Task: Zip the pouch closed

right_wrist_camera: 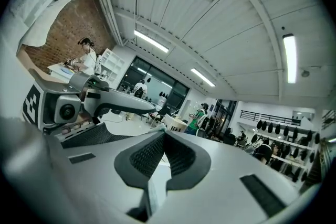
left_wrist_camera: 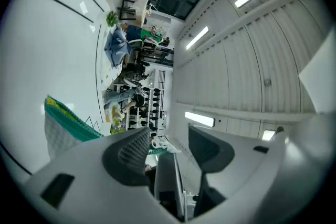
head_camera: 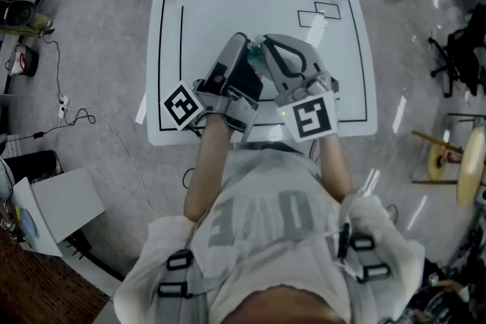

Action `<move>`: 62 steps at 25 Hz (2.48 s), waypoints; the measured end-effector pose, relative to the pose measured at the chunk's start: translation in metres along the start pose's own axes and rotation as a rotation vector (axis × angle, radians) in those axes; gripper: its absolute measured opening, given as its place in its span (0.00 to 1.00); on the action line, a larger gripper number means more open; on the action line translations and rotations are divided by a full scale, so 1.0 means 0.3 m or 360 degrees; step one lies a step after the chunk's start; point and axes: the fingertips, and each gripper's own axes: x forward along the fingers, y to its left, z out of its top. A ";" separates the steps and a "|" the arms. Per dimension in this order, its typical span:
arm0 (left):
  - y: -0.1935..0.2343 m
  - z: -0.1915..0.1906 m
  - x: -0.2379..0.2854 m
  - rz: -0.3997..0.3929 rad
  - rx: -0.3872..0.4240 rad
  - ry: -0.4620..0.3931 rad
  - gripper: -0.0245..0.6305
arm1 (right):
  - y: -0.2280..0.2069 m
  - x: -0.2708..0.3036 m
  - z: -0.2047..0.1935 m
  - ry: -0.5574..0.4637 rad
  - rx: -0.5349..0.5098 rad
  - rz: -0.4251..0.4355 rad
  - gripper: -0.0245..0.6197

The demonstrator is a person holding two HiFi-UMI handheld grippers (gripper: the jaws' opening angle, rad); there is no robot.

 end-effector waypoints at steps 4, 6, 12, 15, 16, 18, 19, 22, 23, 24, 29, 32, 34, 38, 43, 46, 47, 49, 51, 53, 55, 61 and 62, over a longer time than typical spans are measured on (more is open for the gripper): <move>0.029 -0.005 0.000 -0.0035 -0.0241 -0.0051 0.39 | -0.029 0.000 -0.021 0.0044 -0.0022 -0.0080 0.05; 0.045 -0.007 -0.001 -0.0051 -0.0357 -0.0078 0.39 | -0.032 -0.001 -0.037 0.0076 -0.0041 -0.0086 0.05; 0.057 0.026 0.000 -0.0144 -0.0579 -0.0183 0.37 | -0.033 0.003 -0.059 0.0086 0.0025 -0.0090 0.05; 0.050 0.025 0.009 -0.0158 -0.0532 -0.0162 0.30 | -0.020 0.010 -0.071 0.0106 0.0027 -0.0068 0.05; 0.048 0.021 0.013 -0.0150 -0.0503 -0.0148 0.29 | -0.015 0.011 -0.072 0.0108 0.0028 -0.0064 0.05; 0.053 0.013 0.018 -0.0105 -0.0421 -0.0120 0.26 | -0.012 0.010 -0.071 0.0101 0.0040 -0.0064 0.05; 0.058 0.011 0.019 -0.0074 -0.0377 -0.0107 0.25 | -0.012 0.010 -0.071 0.0097 0.0045 -0.0063 0.05; 0.076 0.007 0.020 0.0019 -0.0237 -0.0074 0.25 | -0.011 0.012 -0.071 0.0085 0.0056 -0.0057 0.05; 0.080 0.005 0.022 0.0043 -0.0196 -0.0061 0.25 | -0.012 0.013 -0.071 0.0082 0.0059 -0.0055 0.05; 0.083 0.002 0.024 0.0058 -0.0172 -0.0051 0.25 | -0.012 0.014 -0.071 0.0078 0.0061 -0.0054 0.05; 0.099 -0.010 0.029 0.0128 -0.0109 -0.0016 0.10 | -0.022 0.011 -0.058 0.0052 0.0096 -0.0053 0.05; 0.107 -0.014 0.030 0.0153 -0.0085 0.0001 0.06 | -0.026 0.008 -0.059 0.0051 0.0104 -0.0061 0.05; 0.108 -0.015 0.032 0.0157 -0.0080 0.0008 0.05 | -0.027 0.007 -0.063 0.0055 0.0106 -0.0064 0.05; 0.115 -0.013 0.031 0.0177 -0.0062 0.0009 0.05 | -0.024 0.005 -0.069 0.0063 0.0107 -0.0068 0.05; 0.114 -0.009 0.027 0.0194 -0.0019 0.0015 0.05 | -0.022 0.006 -0.062 0.0052 0.0095 -0.0084 0.05; 0.116 -0.005 0.026 0.0213 0.0019 0.0022 0.05 | -0.021 0.005 -0.061 0.0055 0.0089 -0.0095 0.05; 0.116 -0.005 0.026 0.0221 0.0035 0.0023 0.05 | -0.019 0.004 -0.062 0.0056 0.0085 -0.0097 0.05; 0.114 -0.004 0.026 0.0235 0.0073 0.0025 0.05 | -0.017 0.002 -0.060 0.0054 0.0078 -0.0106 0.05; 0.113 -0.002 0.025 0.0251 0.0111 0.0022 0.05 | -0.014 0.000 -0.057 0.0051 0.0078 -0.0116 0.05; 0.121 0.004 0.017 0.0275 0.0126 0.0011 0.05 | -0.013 -0.005 -0.053 0.0040 0.0088 -0.0129 0.05; 0.130 0.014 0.000 0.0298 0.0134 -0.0001 0.05 | -0.003 -0.013 -0.047 0.0039 0.0104 -0.0133 0.05; 0.136 0.027 -0.010 0.0330 0.0194 -0.0012 0.05 | 0.020 -0.019 -0.042 0.0031 0.0126 -0.0131 0.05; 0.139 0.028 -0.011 0.0336 0.0198 -0.0013 0.05 | 0.021 -0.020 -0.040 0.0022 0.0134 -0.0131 0.05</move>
